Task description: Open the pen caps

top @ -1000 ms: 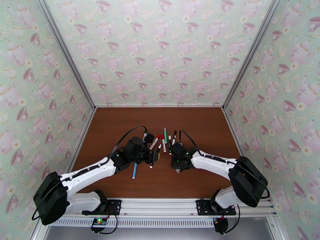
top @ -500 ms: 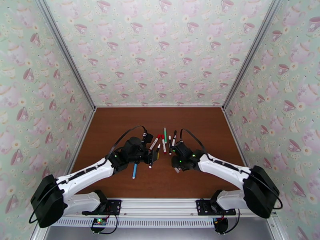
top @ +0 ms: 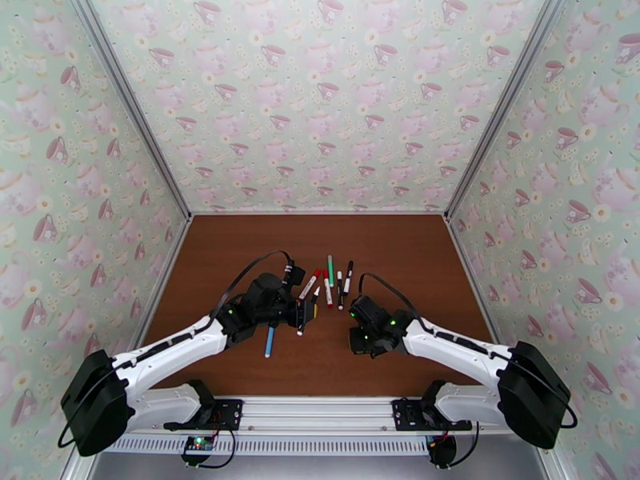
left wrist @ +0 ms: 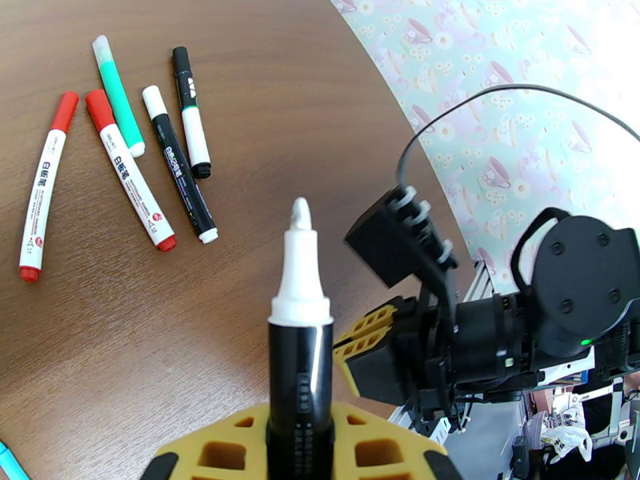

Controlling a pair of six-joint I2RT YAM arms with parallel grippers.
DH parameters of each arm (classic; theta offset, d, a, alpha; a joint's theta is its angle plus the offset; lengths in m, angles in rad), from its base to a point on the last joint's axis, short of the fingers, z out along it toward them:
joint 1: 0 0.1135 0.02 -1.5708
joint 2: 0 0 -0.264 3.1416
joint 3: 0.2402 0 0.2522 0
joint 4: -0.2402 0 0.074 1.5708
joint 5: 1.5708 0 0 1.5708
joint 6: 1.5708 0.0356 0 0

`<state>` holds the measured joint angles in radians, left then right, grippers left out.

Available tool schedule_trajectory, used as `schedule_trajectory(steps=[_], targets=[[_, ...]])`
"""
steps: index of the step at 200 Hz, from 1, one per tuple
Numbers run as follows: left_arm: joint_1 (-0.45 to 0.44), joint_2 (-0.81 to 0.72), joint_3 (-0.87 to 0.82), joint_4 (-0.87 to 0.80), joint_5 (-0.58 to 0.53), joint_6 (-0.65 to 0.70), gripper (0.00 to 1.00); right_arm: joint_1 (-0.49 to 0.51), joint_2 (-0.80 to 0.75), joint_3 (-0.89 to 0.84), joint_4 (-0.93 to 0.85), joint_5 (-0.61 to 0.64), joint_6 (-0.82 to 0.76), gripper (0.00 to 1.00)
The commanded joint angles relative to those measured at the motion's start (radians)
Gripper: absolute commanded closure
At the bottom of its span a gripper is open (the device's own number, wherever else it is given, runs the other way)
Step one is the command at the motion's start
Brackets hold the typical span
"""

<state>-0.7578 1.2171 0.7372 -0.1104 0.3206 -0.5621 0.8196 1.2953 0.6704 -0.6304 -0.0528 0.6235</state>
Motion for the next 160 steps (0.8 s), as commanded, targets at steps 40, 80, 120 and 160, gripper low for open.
schedule_trajectory(steps=[40,80,120,160], targets=[[0.007,-0.027,-0.025,0.002,-0.009,-0.005,1.00,0.010,0.083,0.031,-0.008,0.013,0.008,0.86],[0.007,-0.018,-0.023,0.011,-0.005,-0.007,1.00,0.011,0.132,0.049,0.063,0.050,0.049,0.87],[0.007,-0.025,-0.027,0.003,-0.005,-0.007,1.00,0.011,0.181,0.090,0.087,0.088,0.090,0.87],[0.007,-0.041,-0.037,-0.003,-0.015,-0.008,1.00,0.010,0.202,0.107,0.068,0.122,0.100,0.88]])
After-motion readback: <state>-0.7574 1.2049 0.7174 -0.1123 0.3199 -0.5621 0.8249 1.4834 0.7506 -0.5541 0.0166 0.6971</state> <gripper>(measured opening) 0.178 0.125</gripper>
